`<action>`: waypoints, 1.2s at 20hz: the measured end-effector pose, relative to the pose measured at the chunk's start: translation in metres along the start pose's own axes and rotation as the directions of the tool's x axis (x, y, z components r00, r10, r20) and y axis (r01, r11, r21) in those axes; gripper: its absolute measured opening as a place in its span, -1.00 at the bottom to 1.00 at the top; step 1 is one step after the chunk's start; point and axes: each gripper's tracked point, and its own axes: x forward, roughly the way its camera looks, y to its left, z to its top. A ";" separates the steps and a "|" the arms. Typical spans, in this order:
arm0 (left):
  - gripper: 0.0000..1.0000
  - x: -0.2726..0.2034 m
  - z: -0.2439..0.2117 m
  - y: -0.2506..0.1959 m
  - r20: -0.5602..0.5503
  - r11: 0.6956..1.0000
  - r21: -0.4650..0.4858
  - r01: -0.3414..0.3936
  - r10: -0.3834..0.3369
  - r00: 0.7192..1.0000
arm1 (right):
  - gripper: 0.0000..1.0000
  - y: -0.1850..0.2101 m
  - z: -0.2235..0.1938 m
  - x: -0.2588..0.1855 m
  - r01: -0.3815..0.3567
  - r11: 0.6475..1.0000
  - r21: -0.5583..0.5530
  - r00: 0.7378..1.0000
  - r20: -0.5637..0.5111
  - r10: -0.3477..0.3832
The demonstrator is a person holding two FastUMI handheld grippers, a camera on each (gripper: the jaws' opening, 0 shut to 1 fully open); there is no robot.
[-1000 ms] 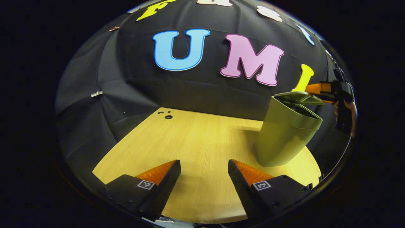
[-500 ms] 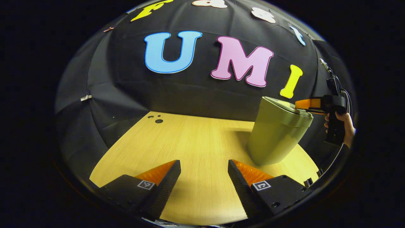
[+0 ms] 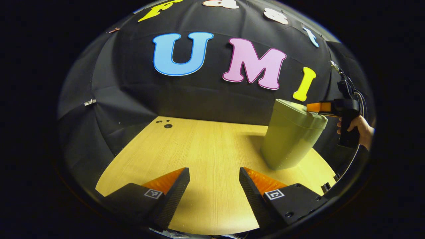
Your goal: Press the lid of the desktop garbage bin to open it, pick up the crumpled paper on the desktop and throw it into the bin, then pick up the pop can on the desktop and drop it into the bin, and finally close the garbage bin lid.
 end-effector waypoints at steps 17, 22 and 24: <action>0.92 -0.037 0.077 -0.005 0.239 0.991 0.126 -0.033 0.002 0.971 | 0.96 0.063 0.015 -0.103 -0.099 0.995 -0.004 0.974 0.205 0.098; 0.91 -0.042 0.083 -0.009 0.279 0.986 0.165 -0.023 -0.024 0.960 | 0.97 0.093 -0.005 -0.144 -0.137 0.990 0.037 0.966 0.228 0.125; 0.91 -0.040 0.077 -0.010 0.270 0.985 0.173 -0.016 -0.032 0.962 | 0.97 0.096 -0.024 -0.150 -0.120 0.992 0.030 0.971 0.209 0.111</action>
